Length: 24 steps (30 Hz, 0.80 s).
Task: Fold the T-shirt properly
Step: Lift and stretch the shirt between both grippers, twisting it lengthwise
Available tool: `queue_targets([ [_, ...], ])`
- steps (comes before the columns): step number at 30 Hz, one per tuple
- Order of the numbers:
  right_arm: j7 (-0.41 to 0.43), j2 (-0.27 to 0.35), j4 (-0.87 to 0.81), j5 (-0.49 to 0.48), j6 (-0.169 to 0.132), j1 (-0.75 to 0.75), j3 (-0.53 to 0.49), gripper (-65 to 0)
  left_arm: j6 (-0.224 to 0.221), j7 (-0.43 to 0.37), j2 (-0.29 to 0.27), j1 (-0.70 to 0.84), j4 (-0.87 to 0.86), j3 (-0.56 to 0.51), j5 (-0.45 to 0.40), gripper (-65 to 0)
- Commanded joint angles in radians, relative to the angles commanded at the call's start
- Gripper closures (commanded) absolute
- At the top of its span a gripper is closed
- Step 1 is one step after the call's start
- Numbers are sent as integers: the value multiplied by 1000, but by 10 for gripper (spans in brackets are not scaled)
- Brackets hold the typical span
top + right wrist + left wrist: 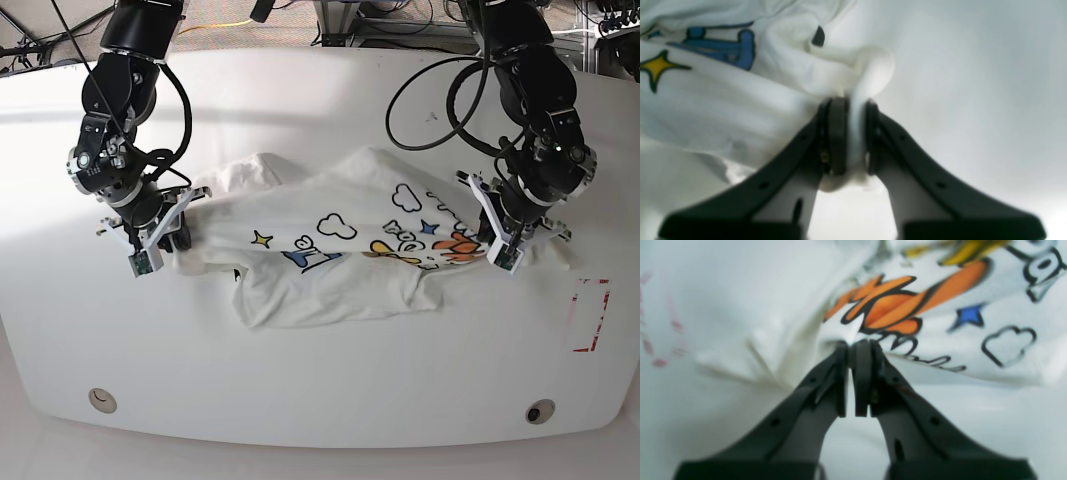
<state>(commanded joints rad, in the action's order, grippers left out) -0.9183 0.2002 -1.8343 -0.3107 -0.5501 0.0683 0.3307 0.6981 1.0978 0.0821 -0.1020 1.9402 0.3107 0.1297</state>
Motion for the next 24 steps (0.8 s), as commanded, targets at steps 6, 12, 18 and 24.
queue_targets([
  [6, -9, 12, 5, 6, 0, 28, 0, -79, 0, 95, 75, -184, -21, -35, -9, 0],
  [12, -26, 12, 20, 5, 2, 8, 0, -79, 0, 103, 135, -321, -89, -198, -9, 0],
  [18, -26, 12, 43, 2, 2, -21, 3, -78, 0, 103, 130, -351, -94, -267, -9, 0],
  [24, -29, 11, 38, -17, -2, -52, 3, -86, 0, 106, 130, -328, -87, -267, -6, 0],
])
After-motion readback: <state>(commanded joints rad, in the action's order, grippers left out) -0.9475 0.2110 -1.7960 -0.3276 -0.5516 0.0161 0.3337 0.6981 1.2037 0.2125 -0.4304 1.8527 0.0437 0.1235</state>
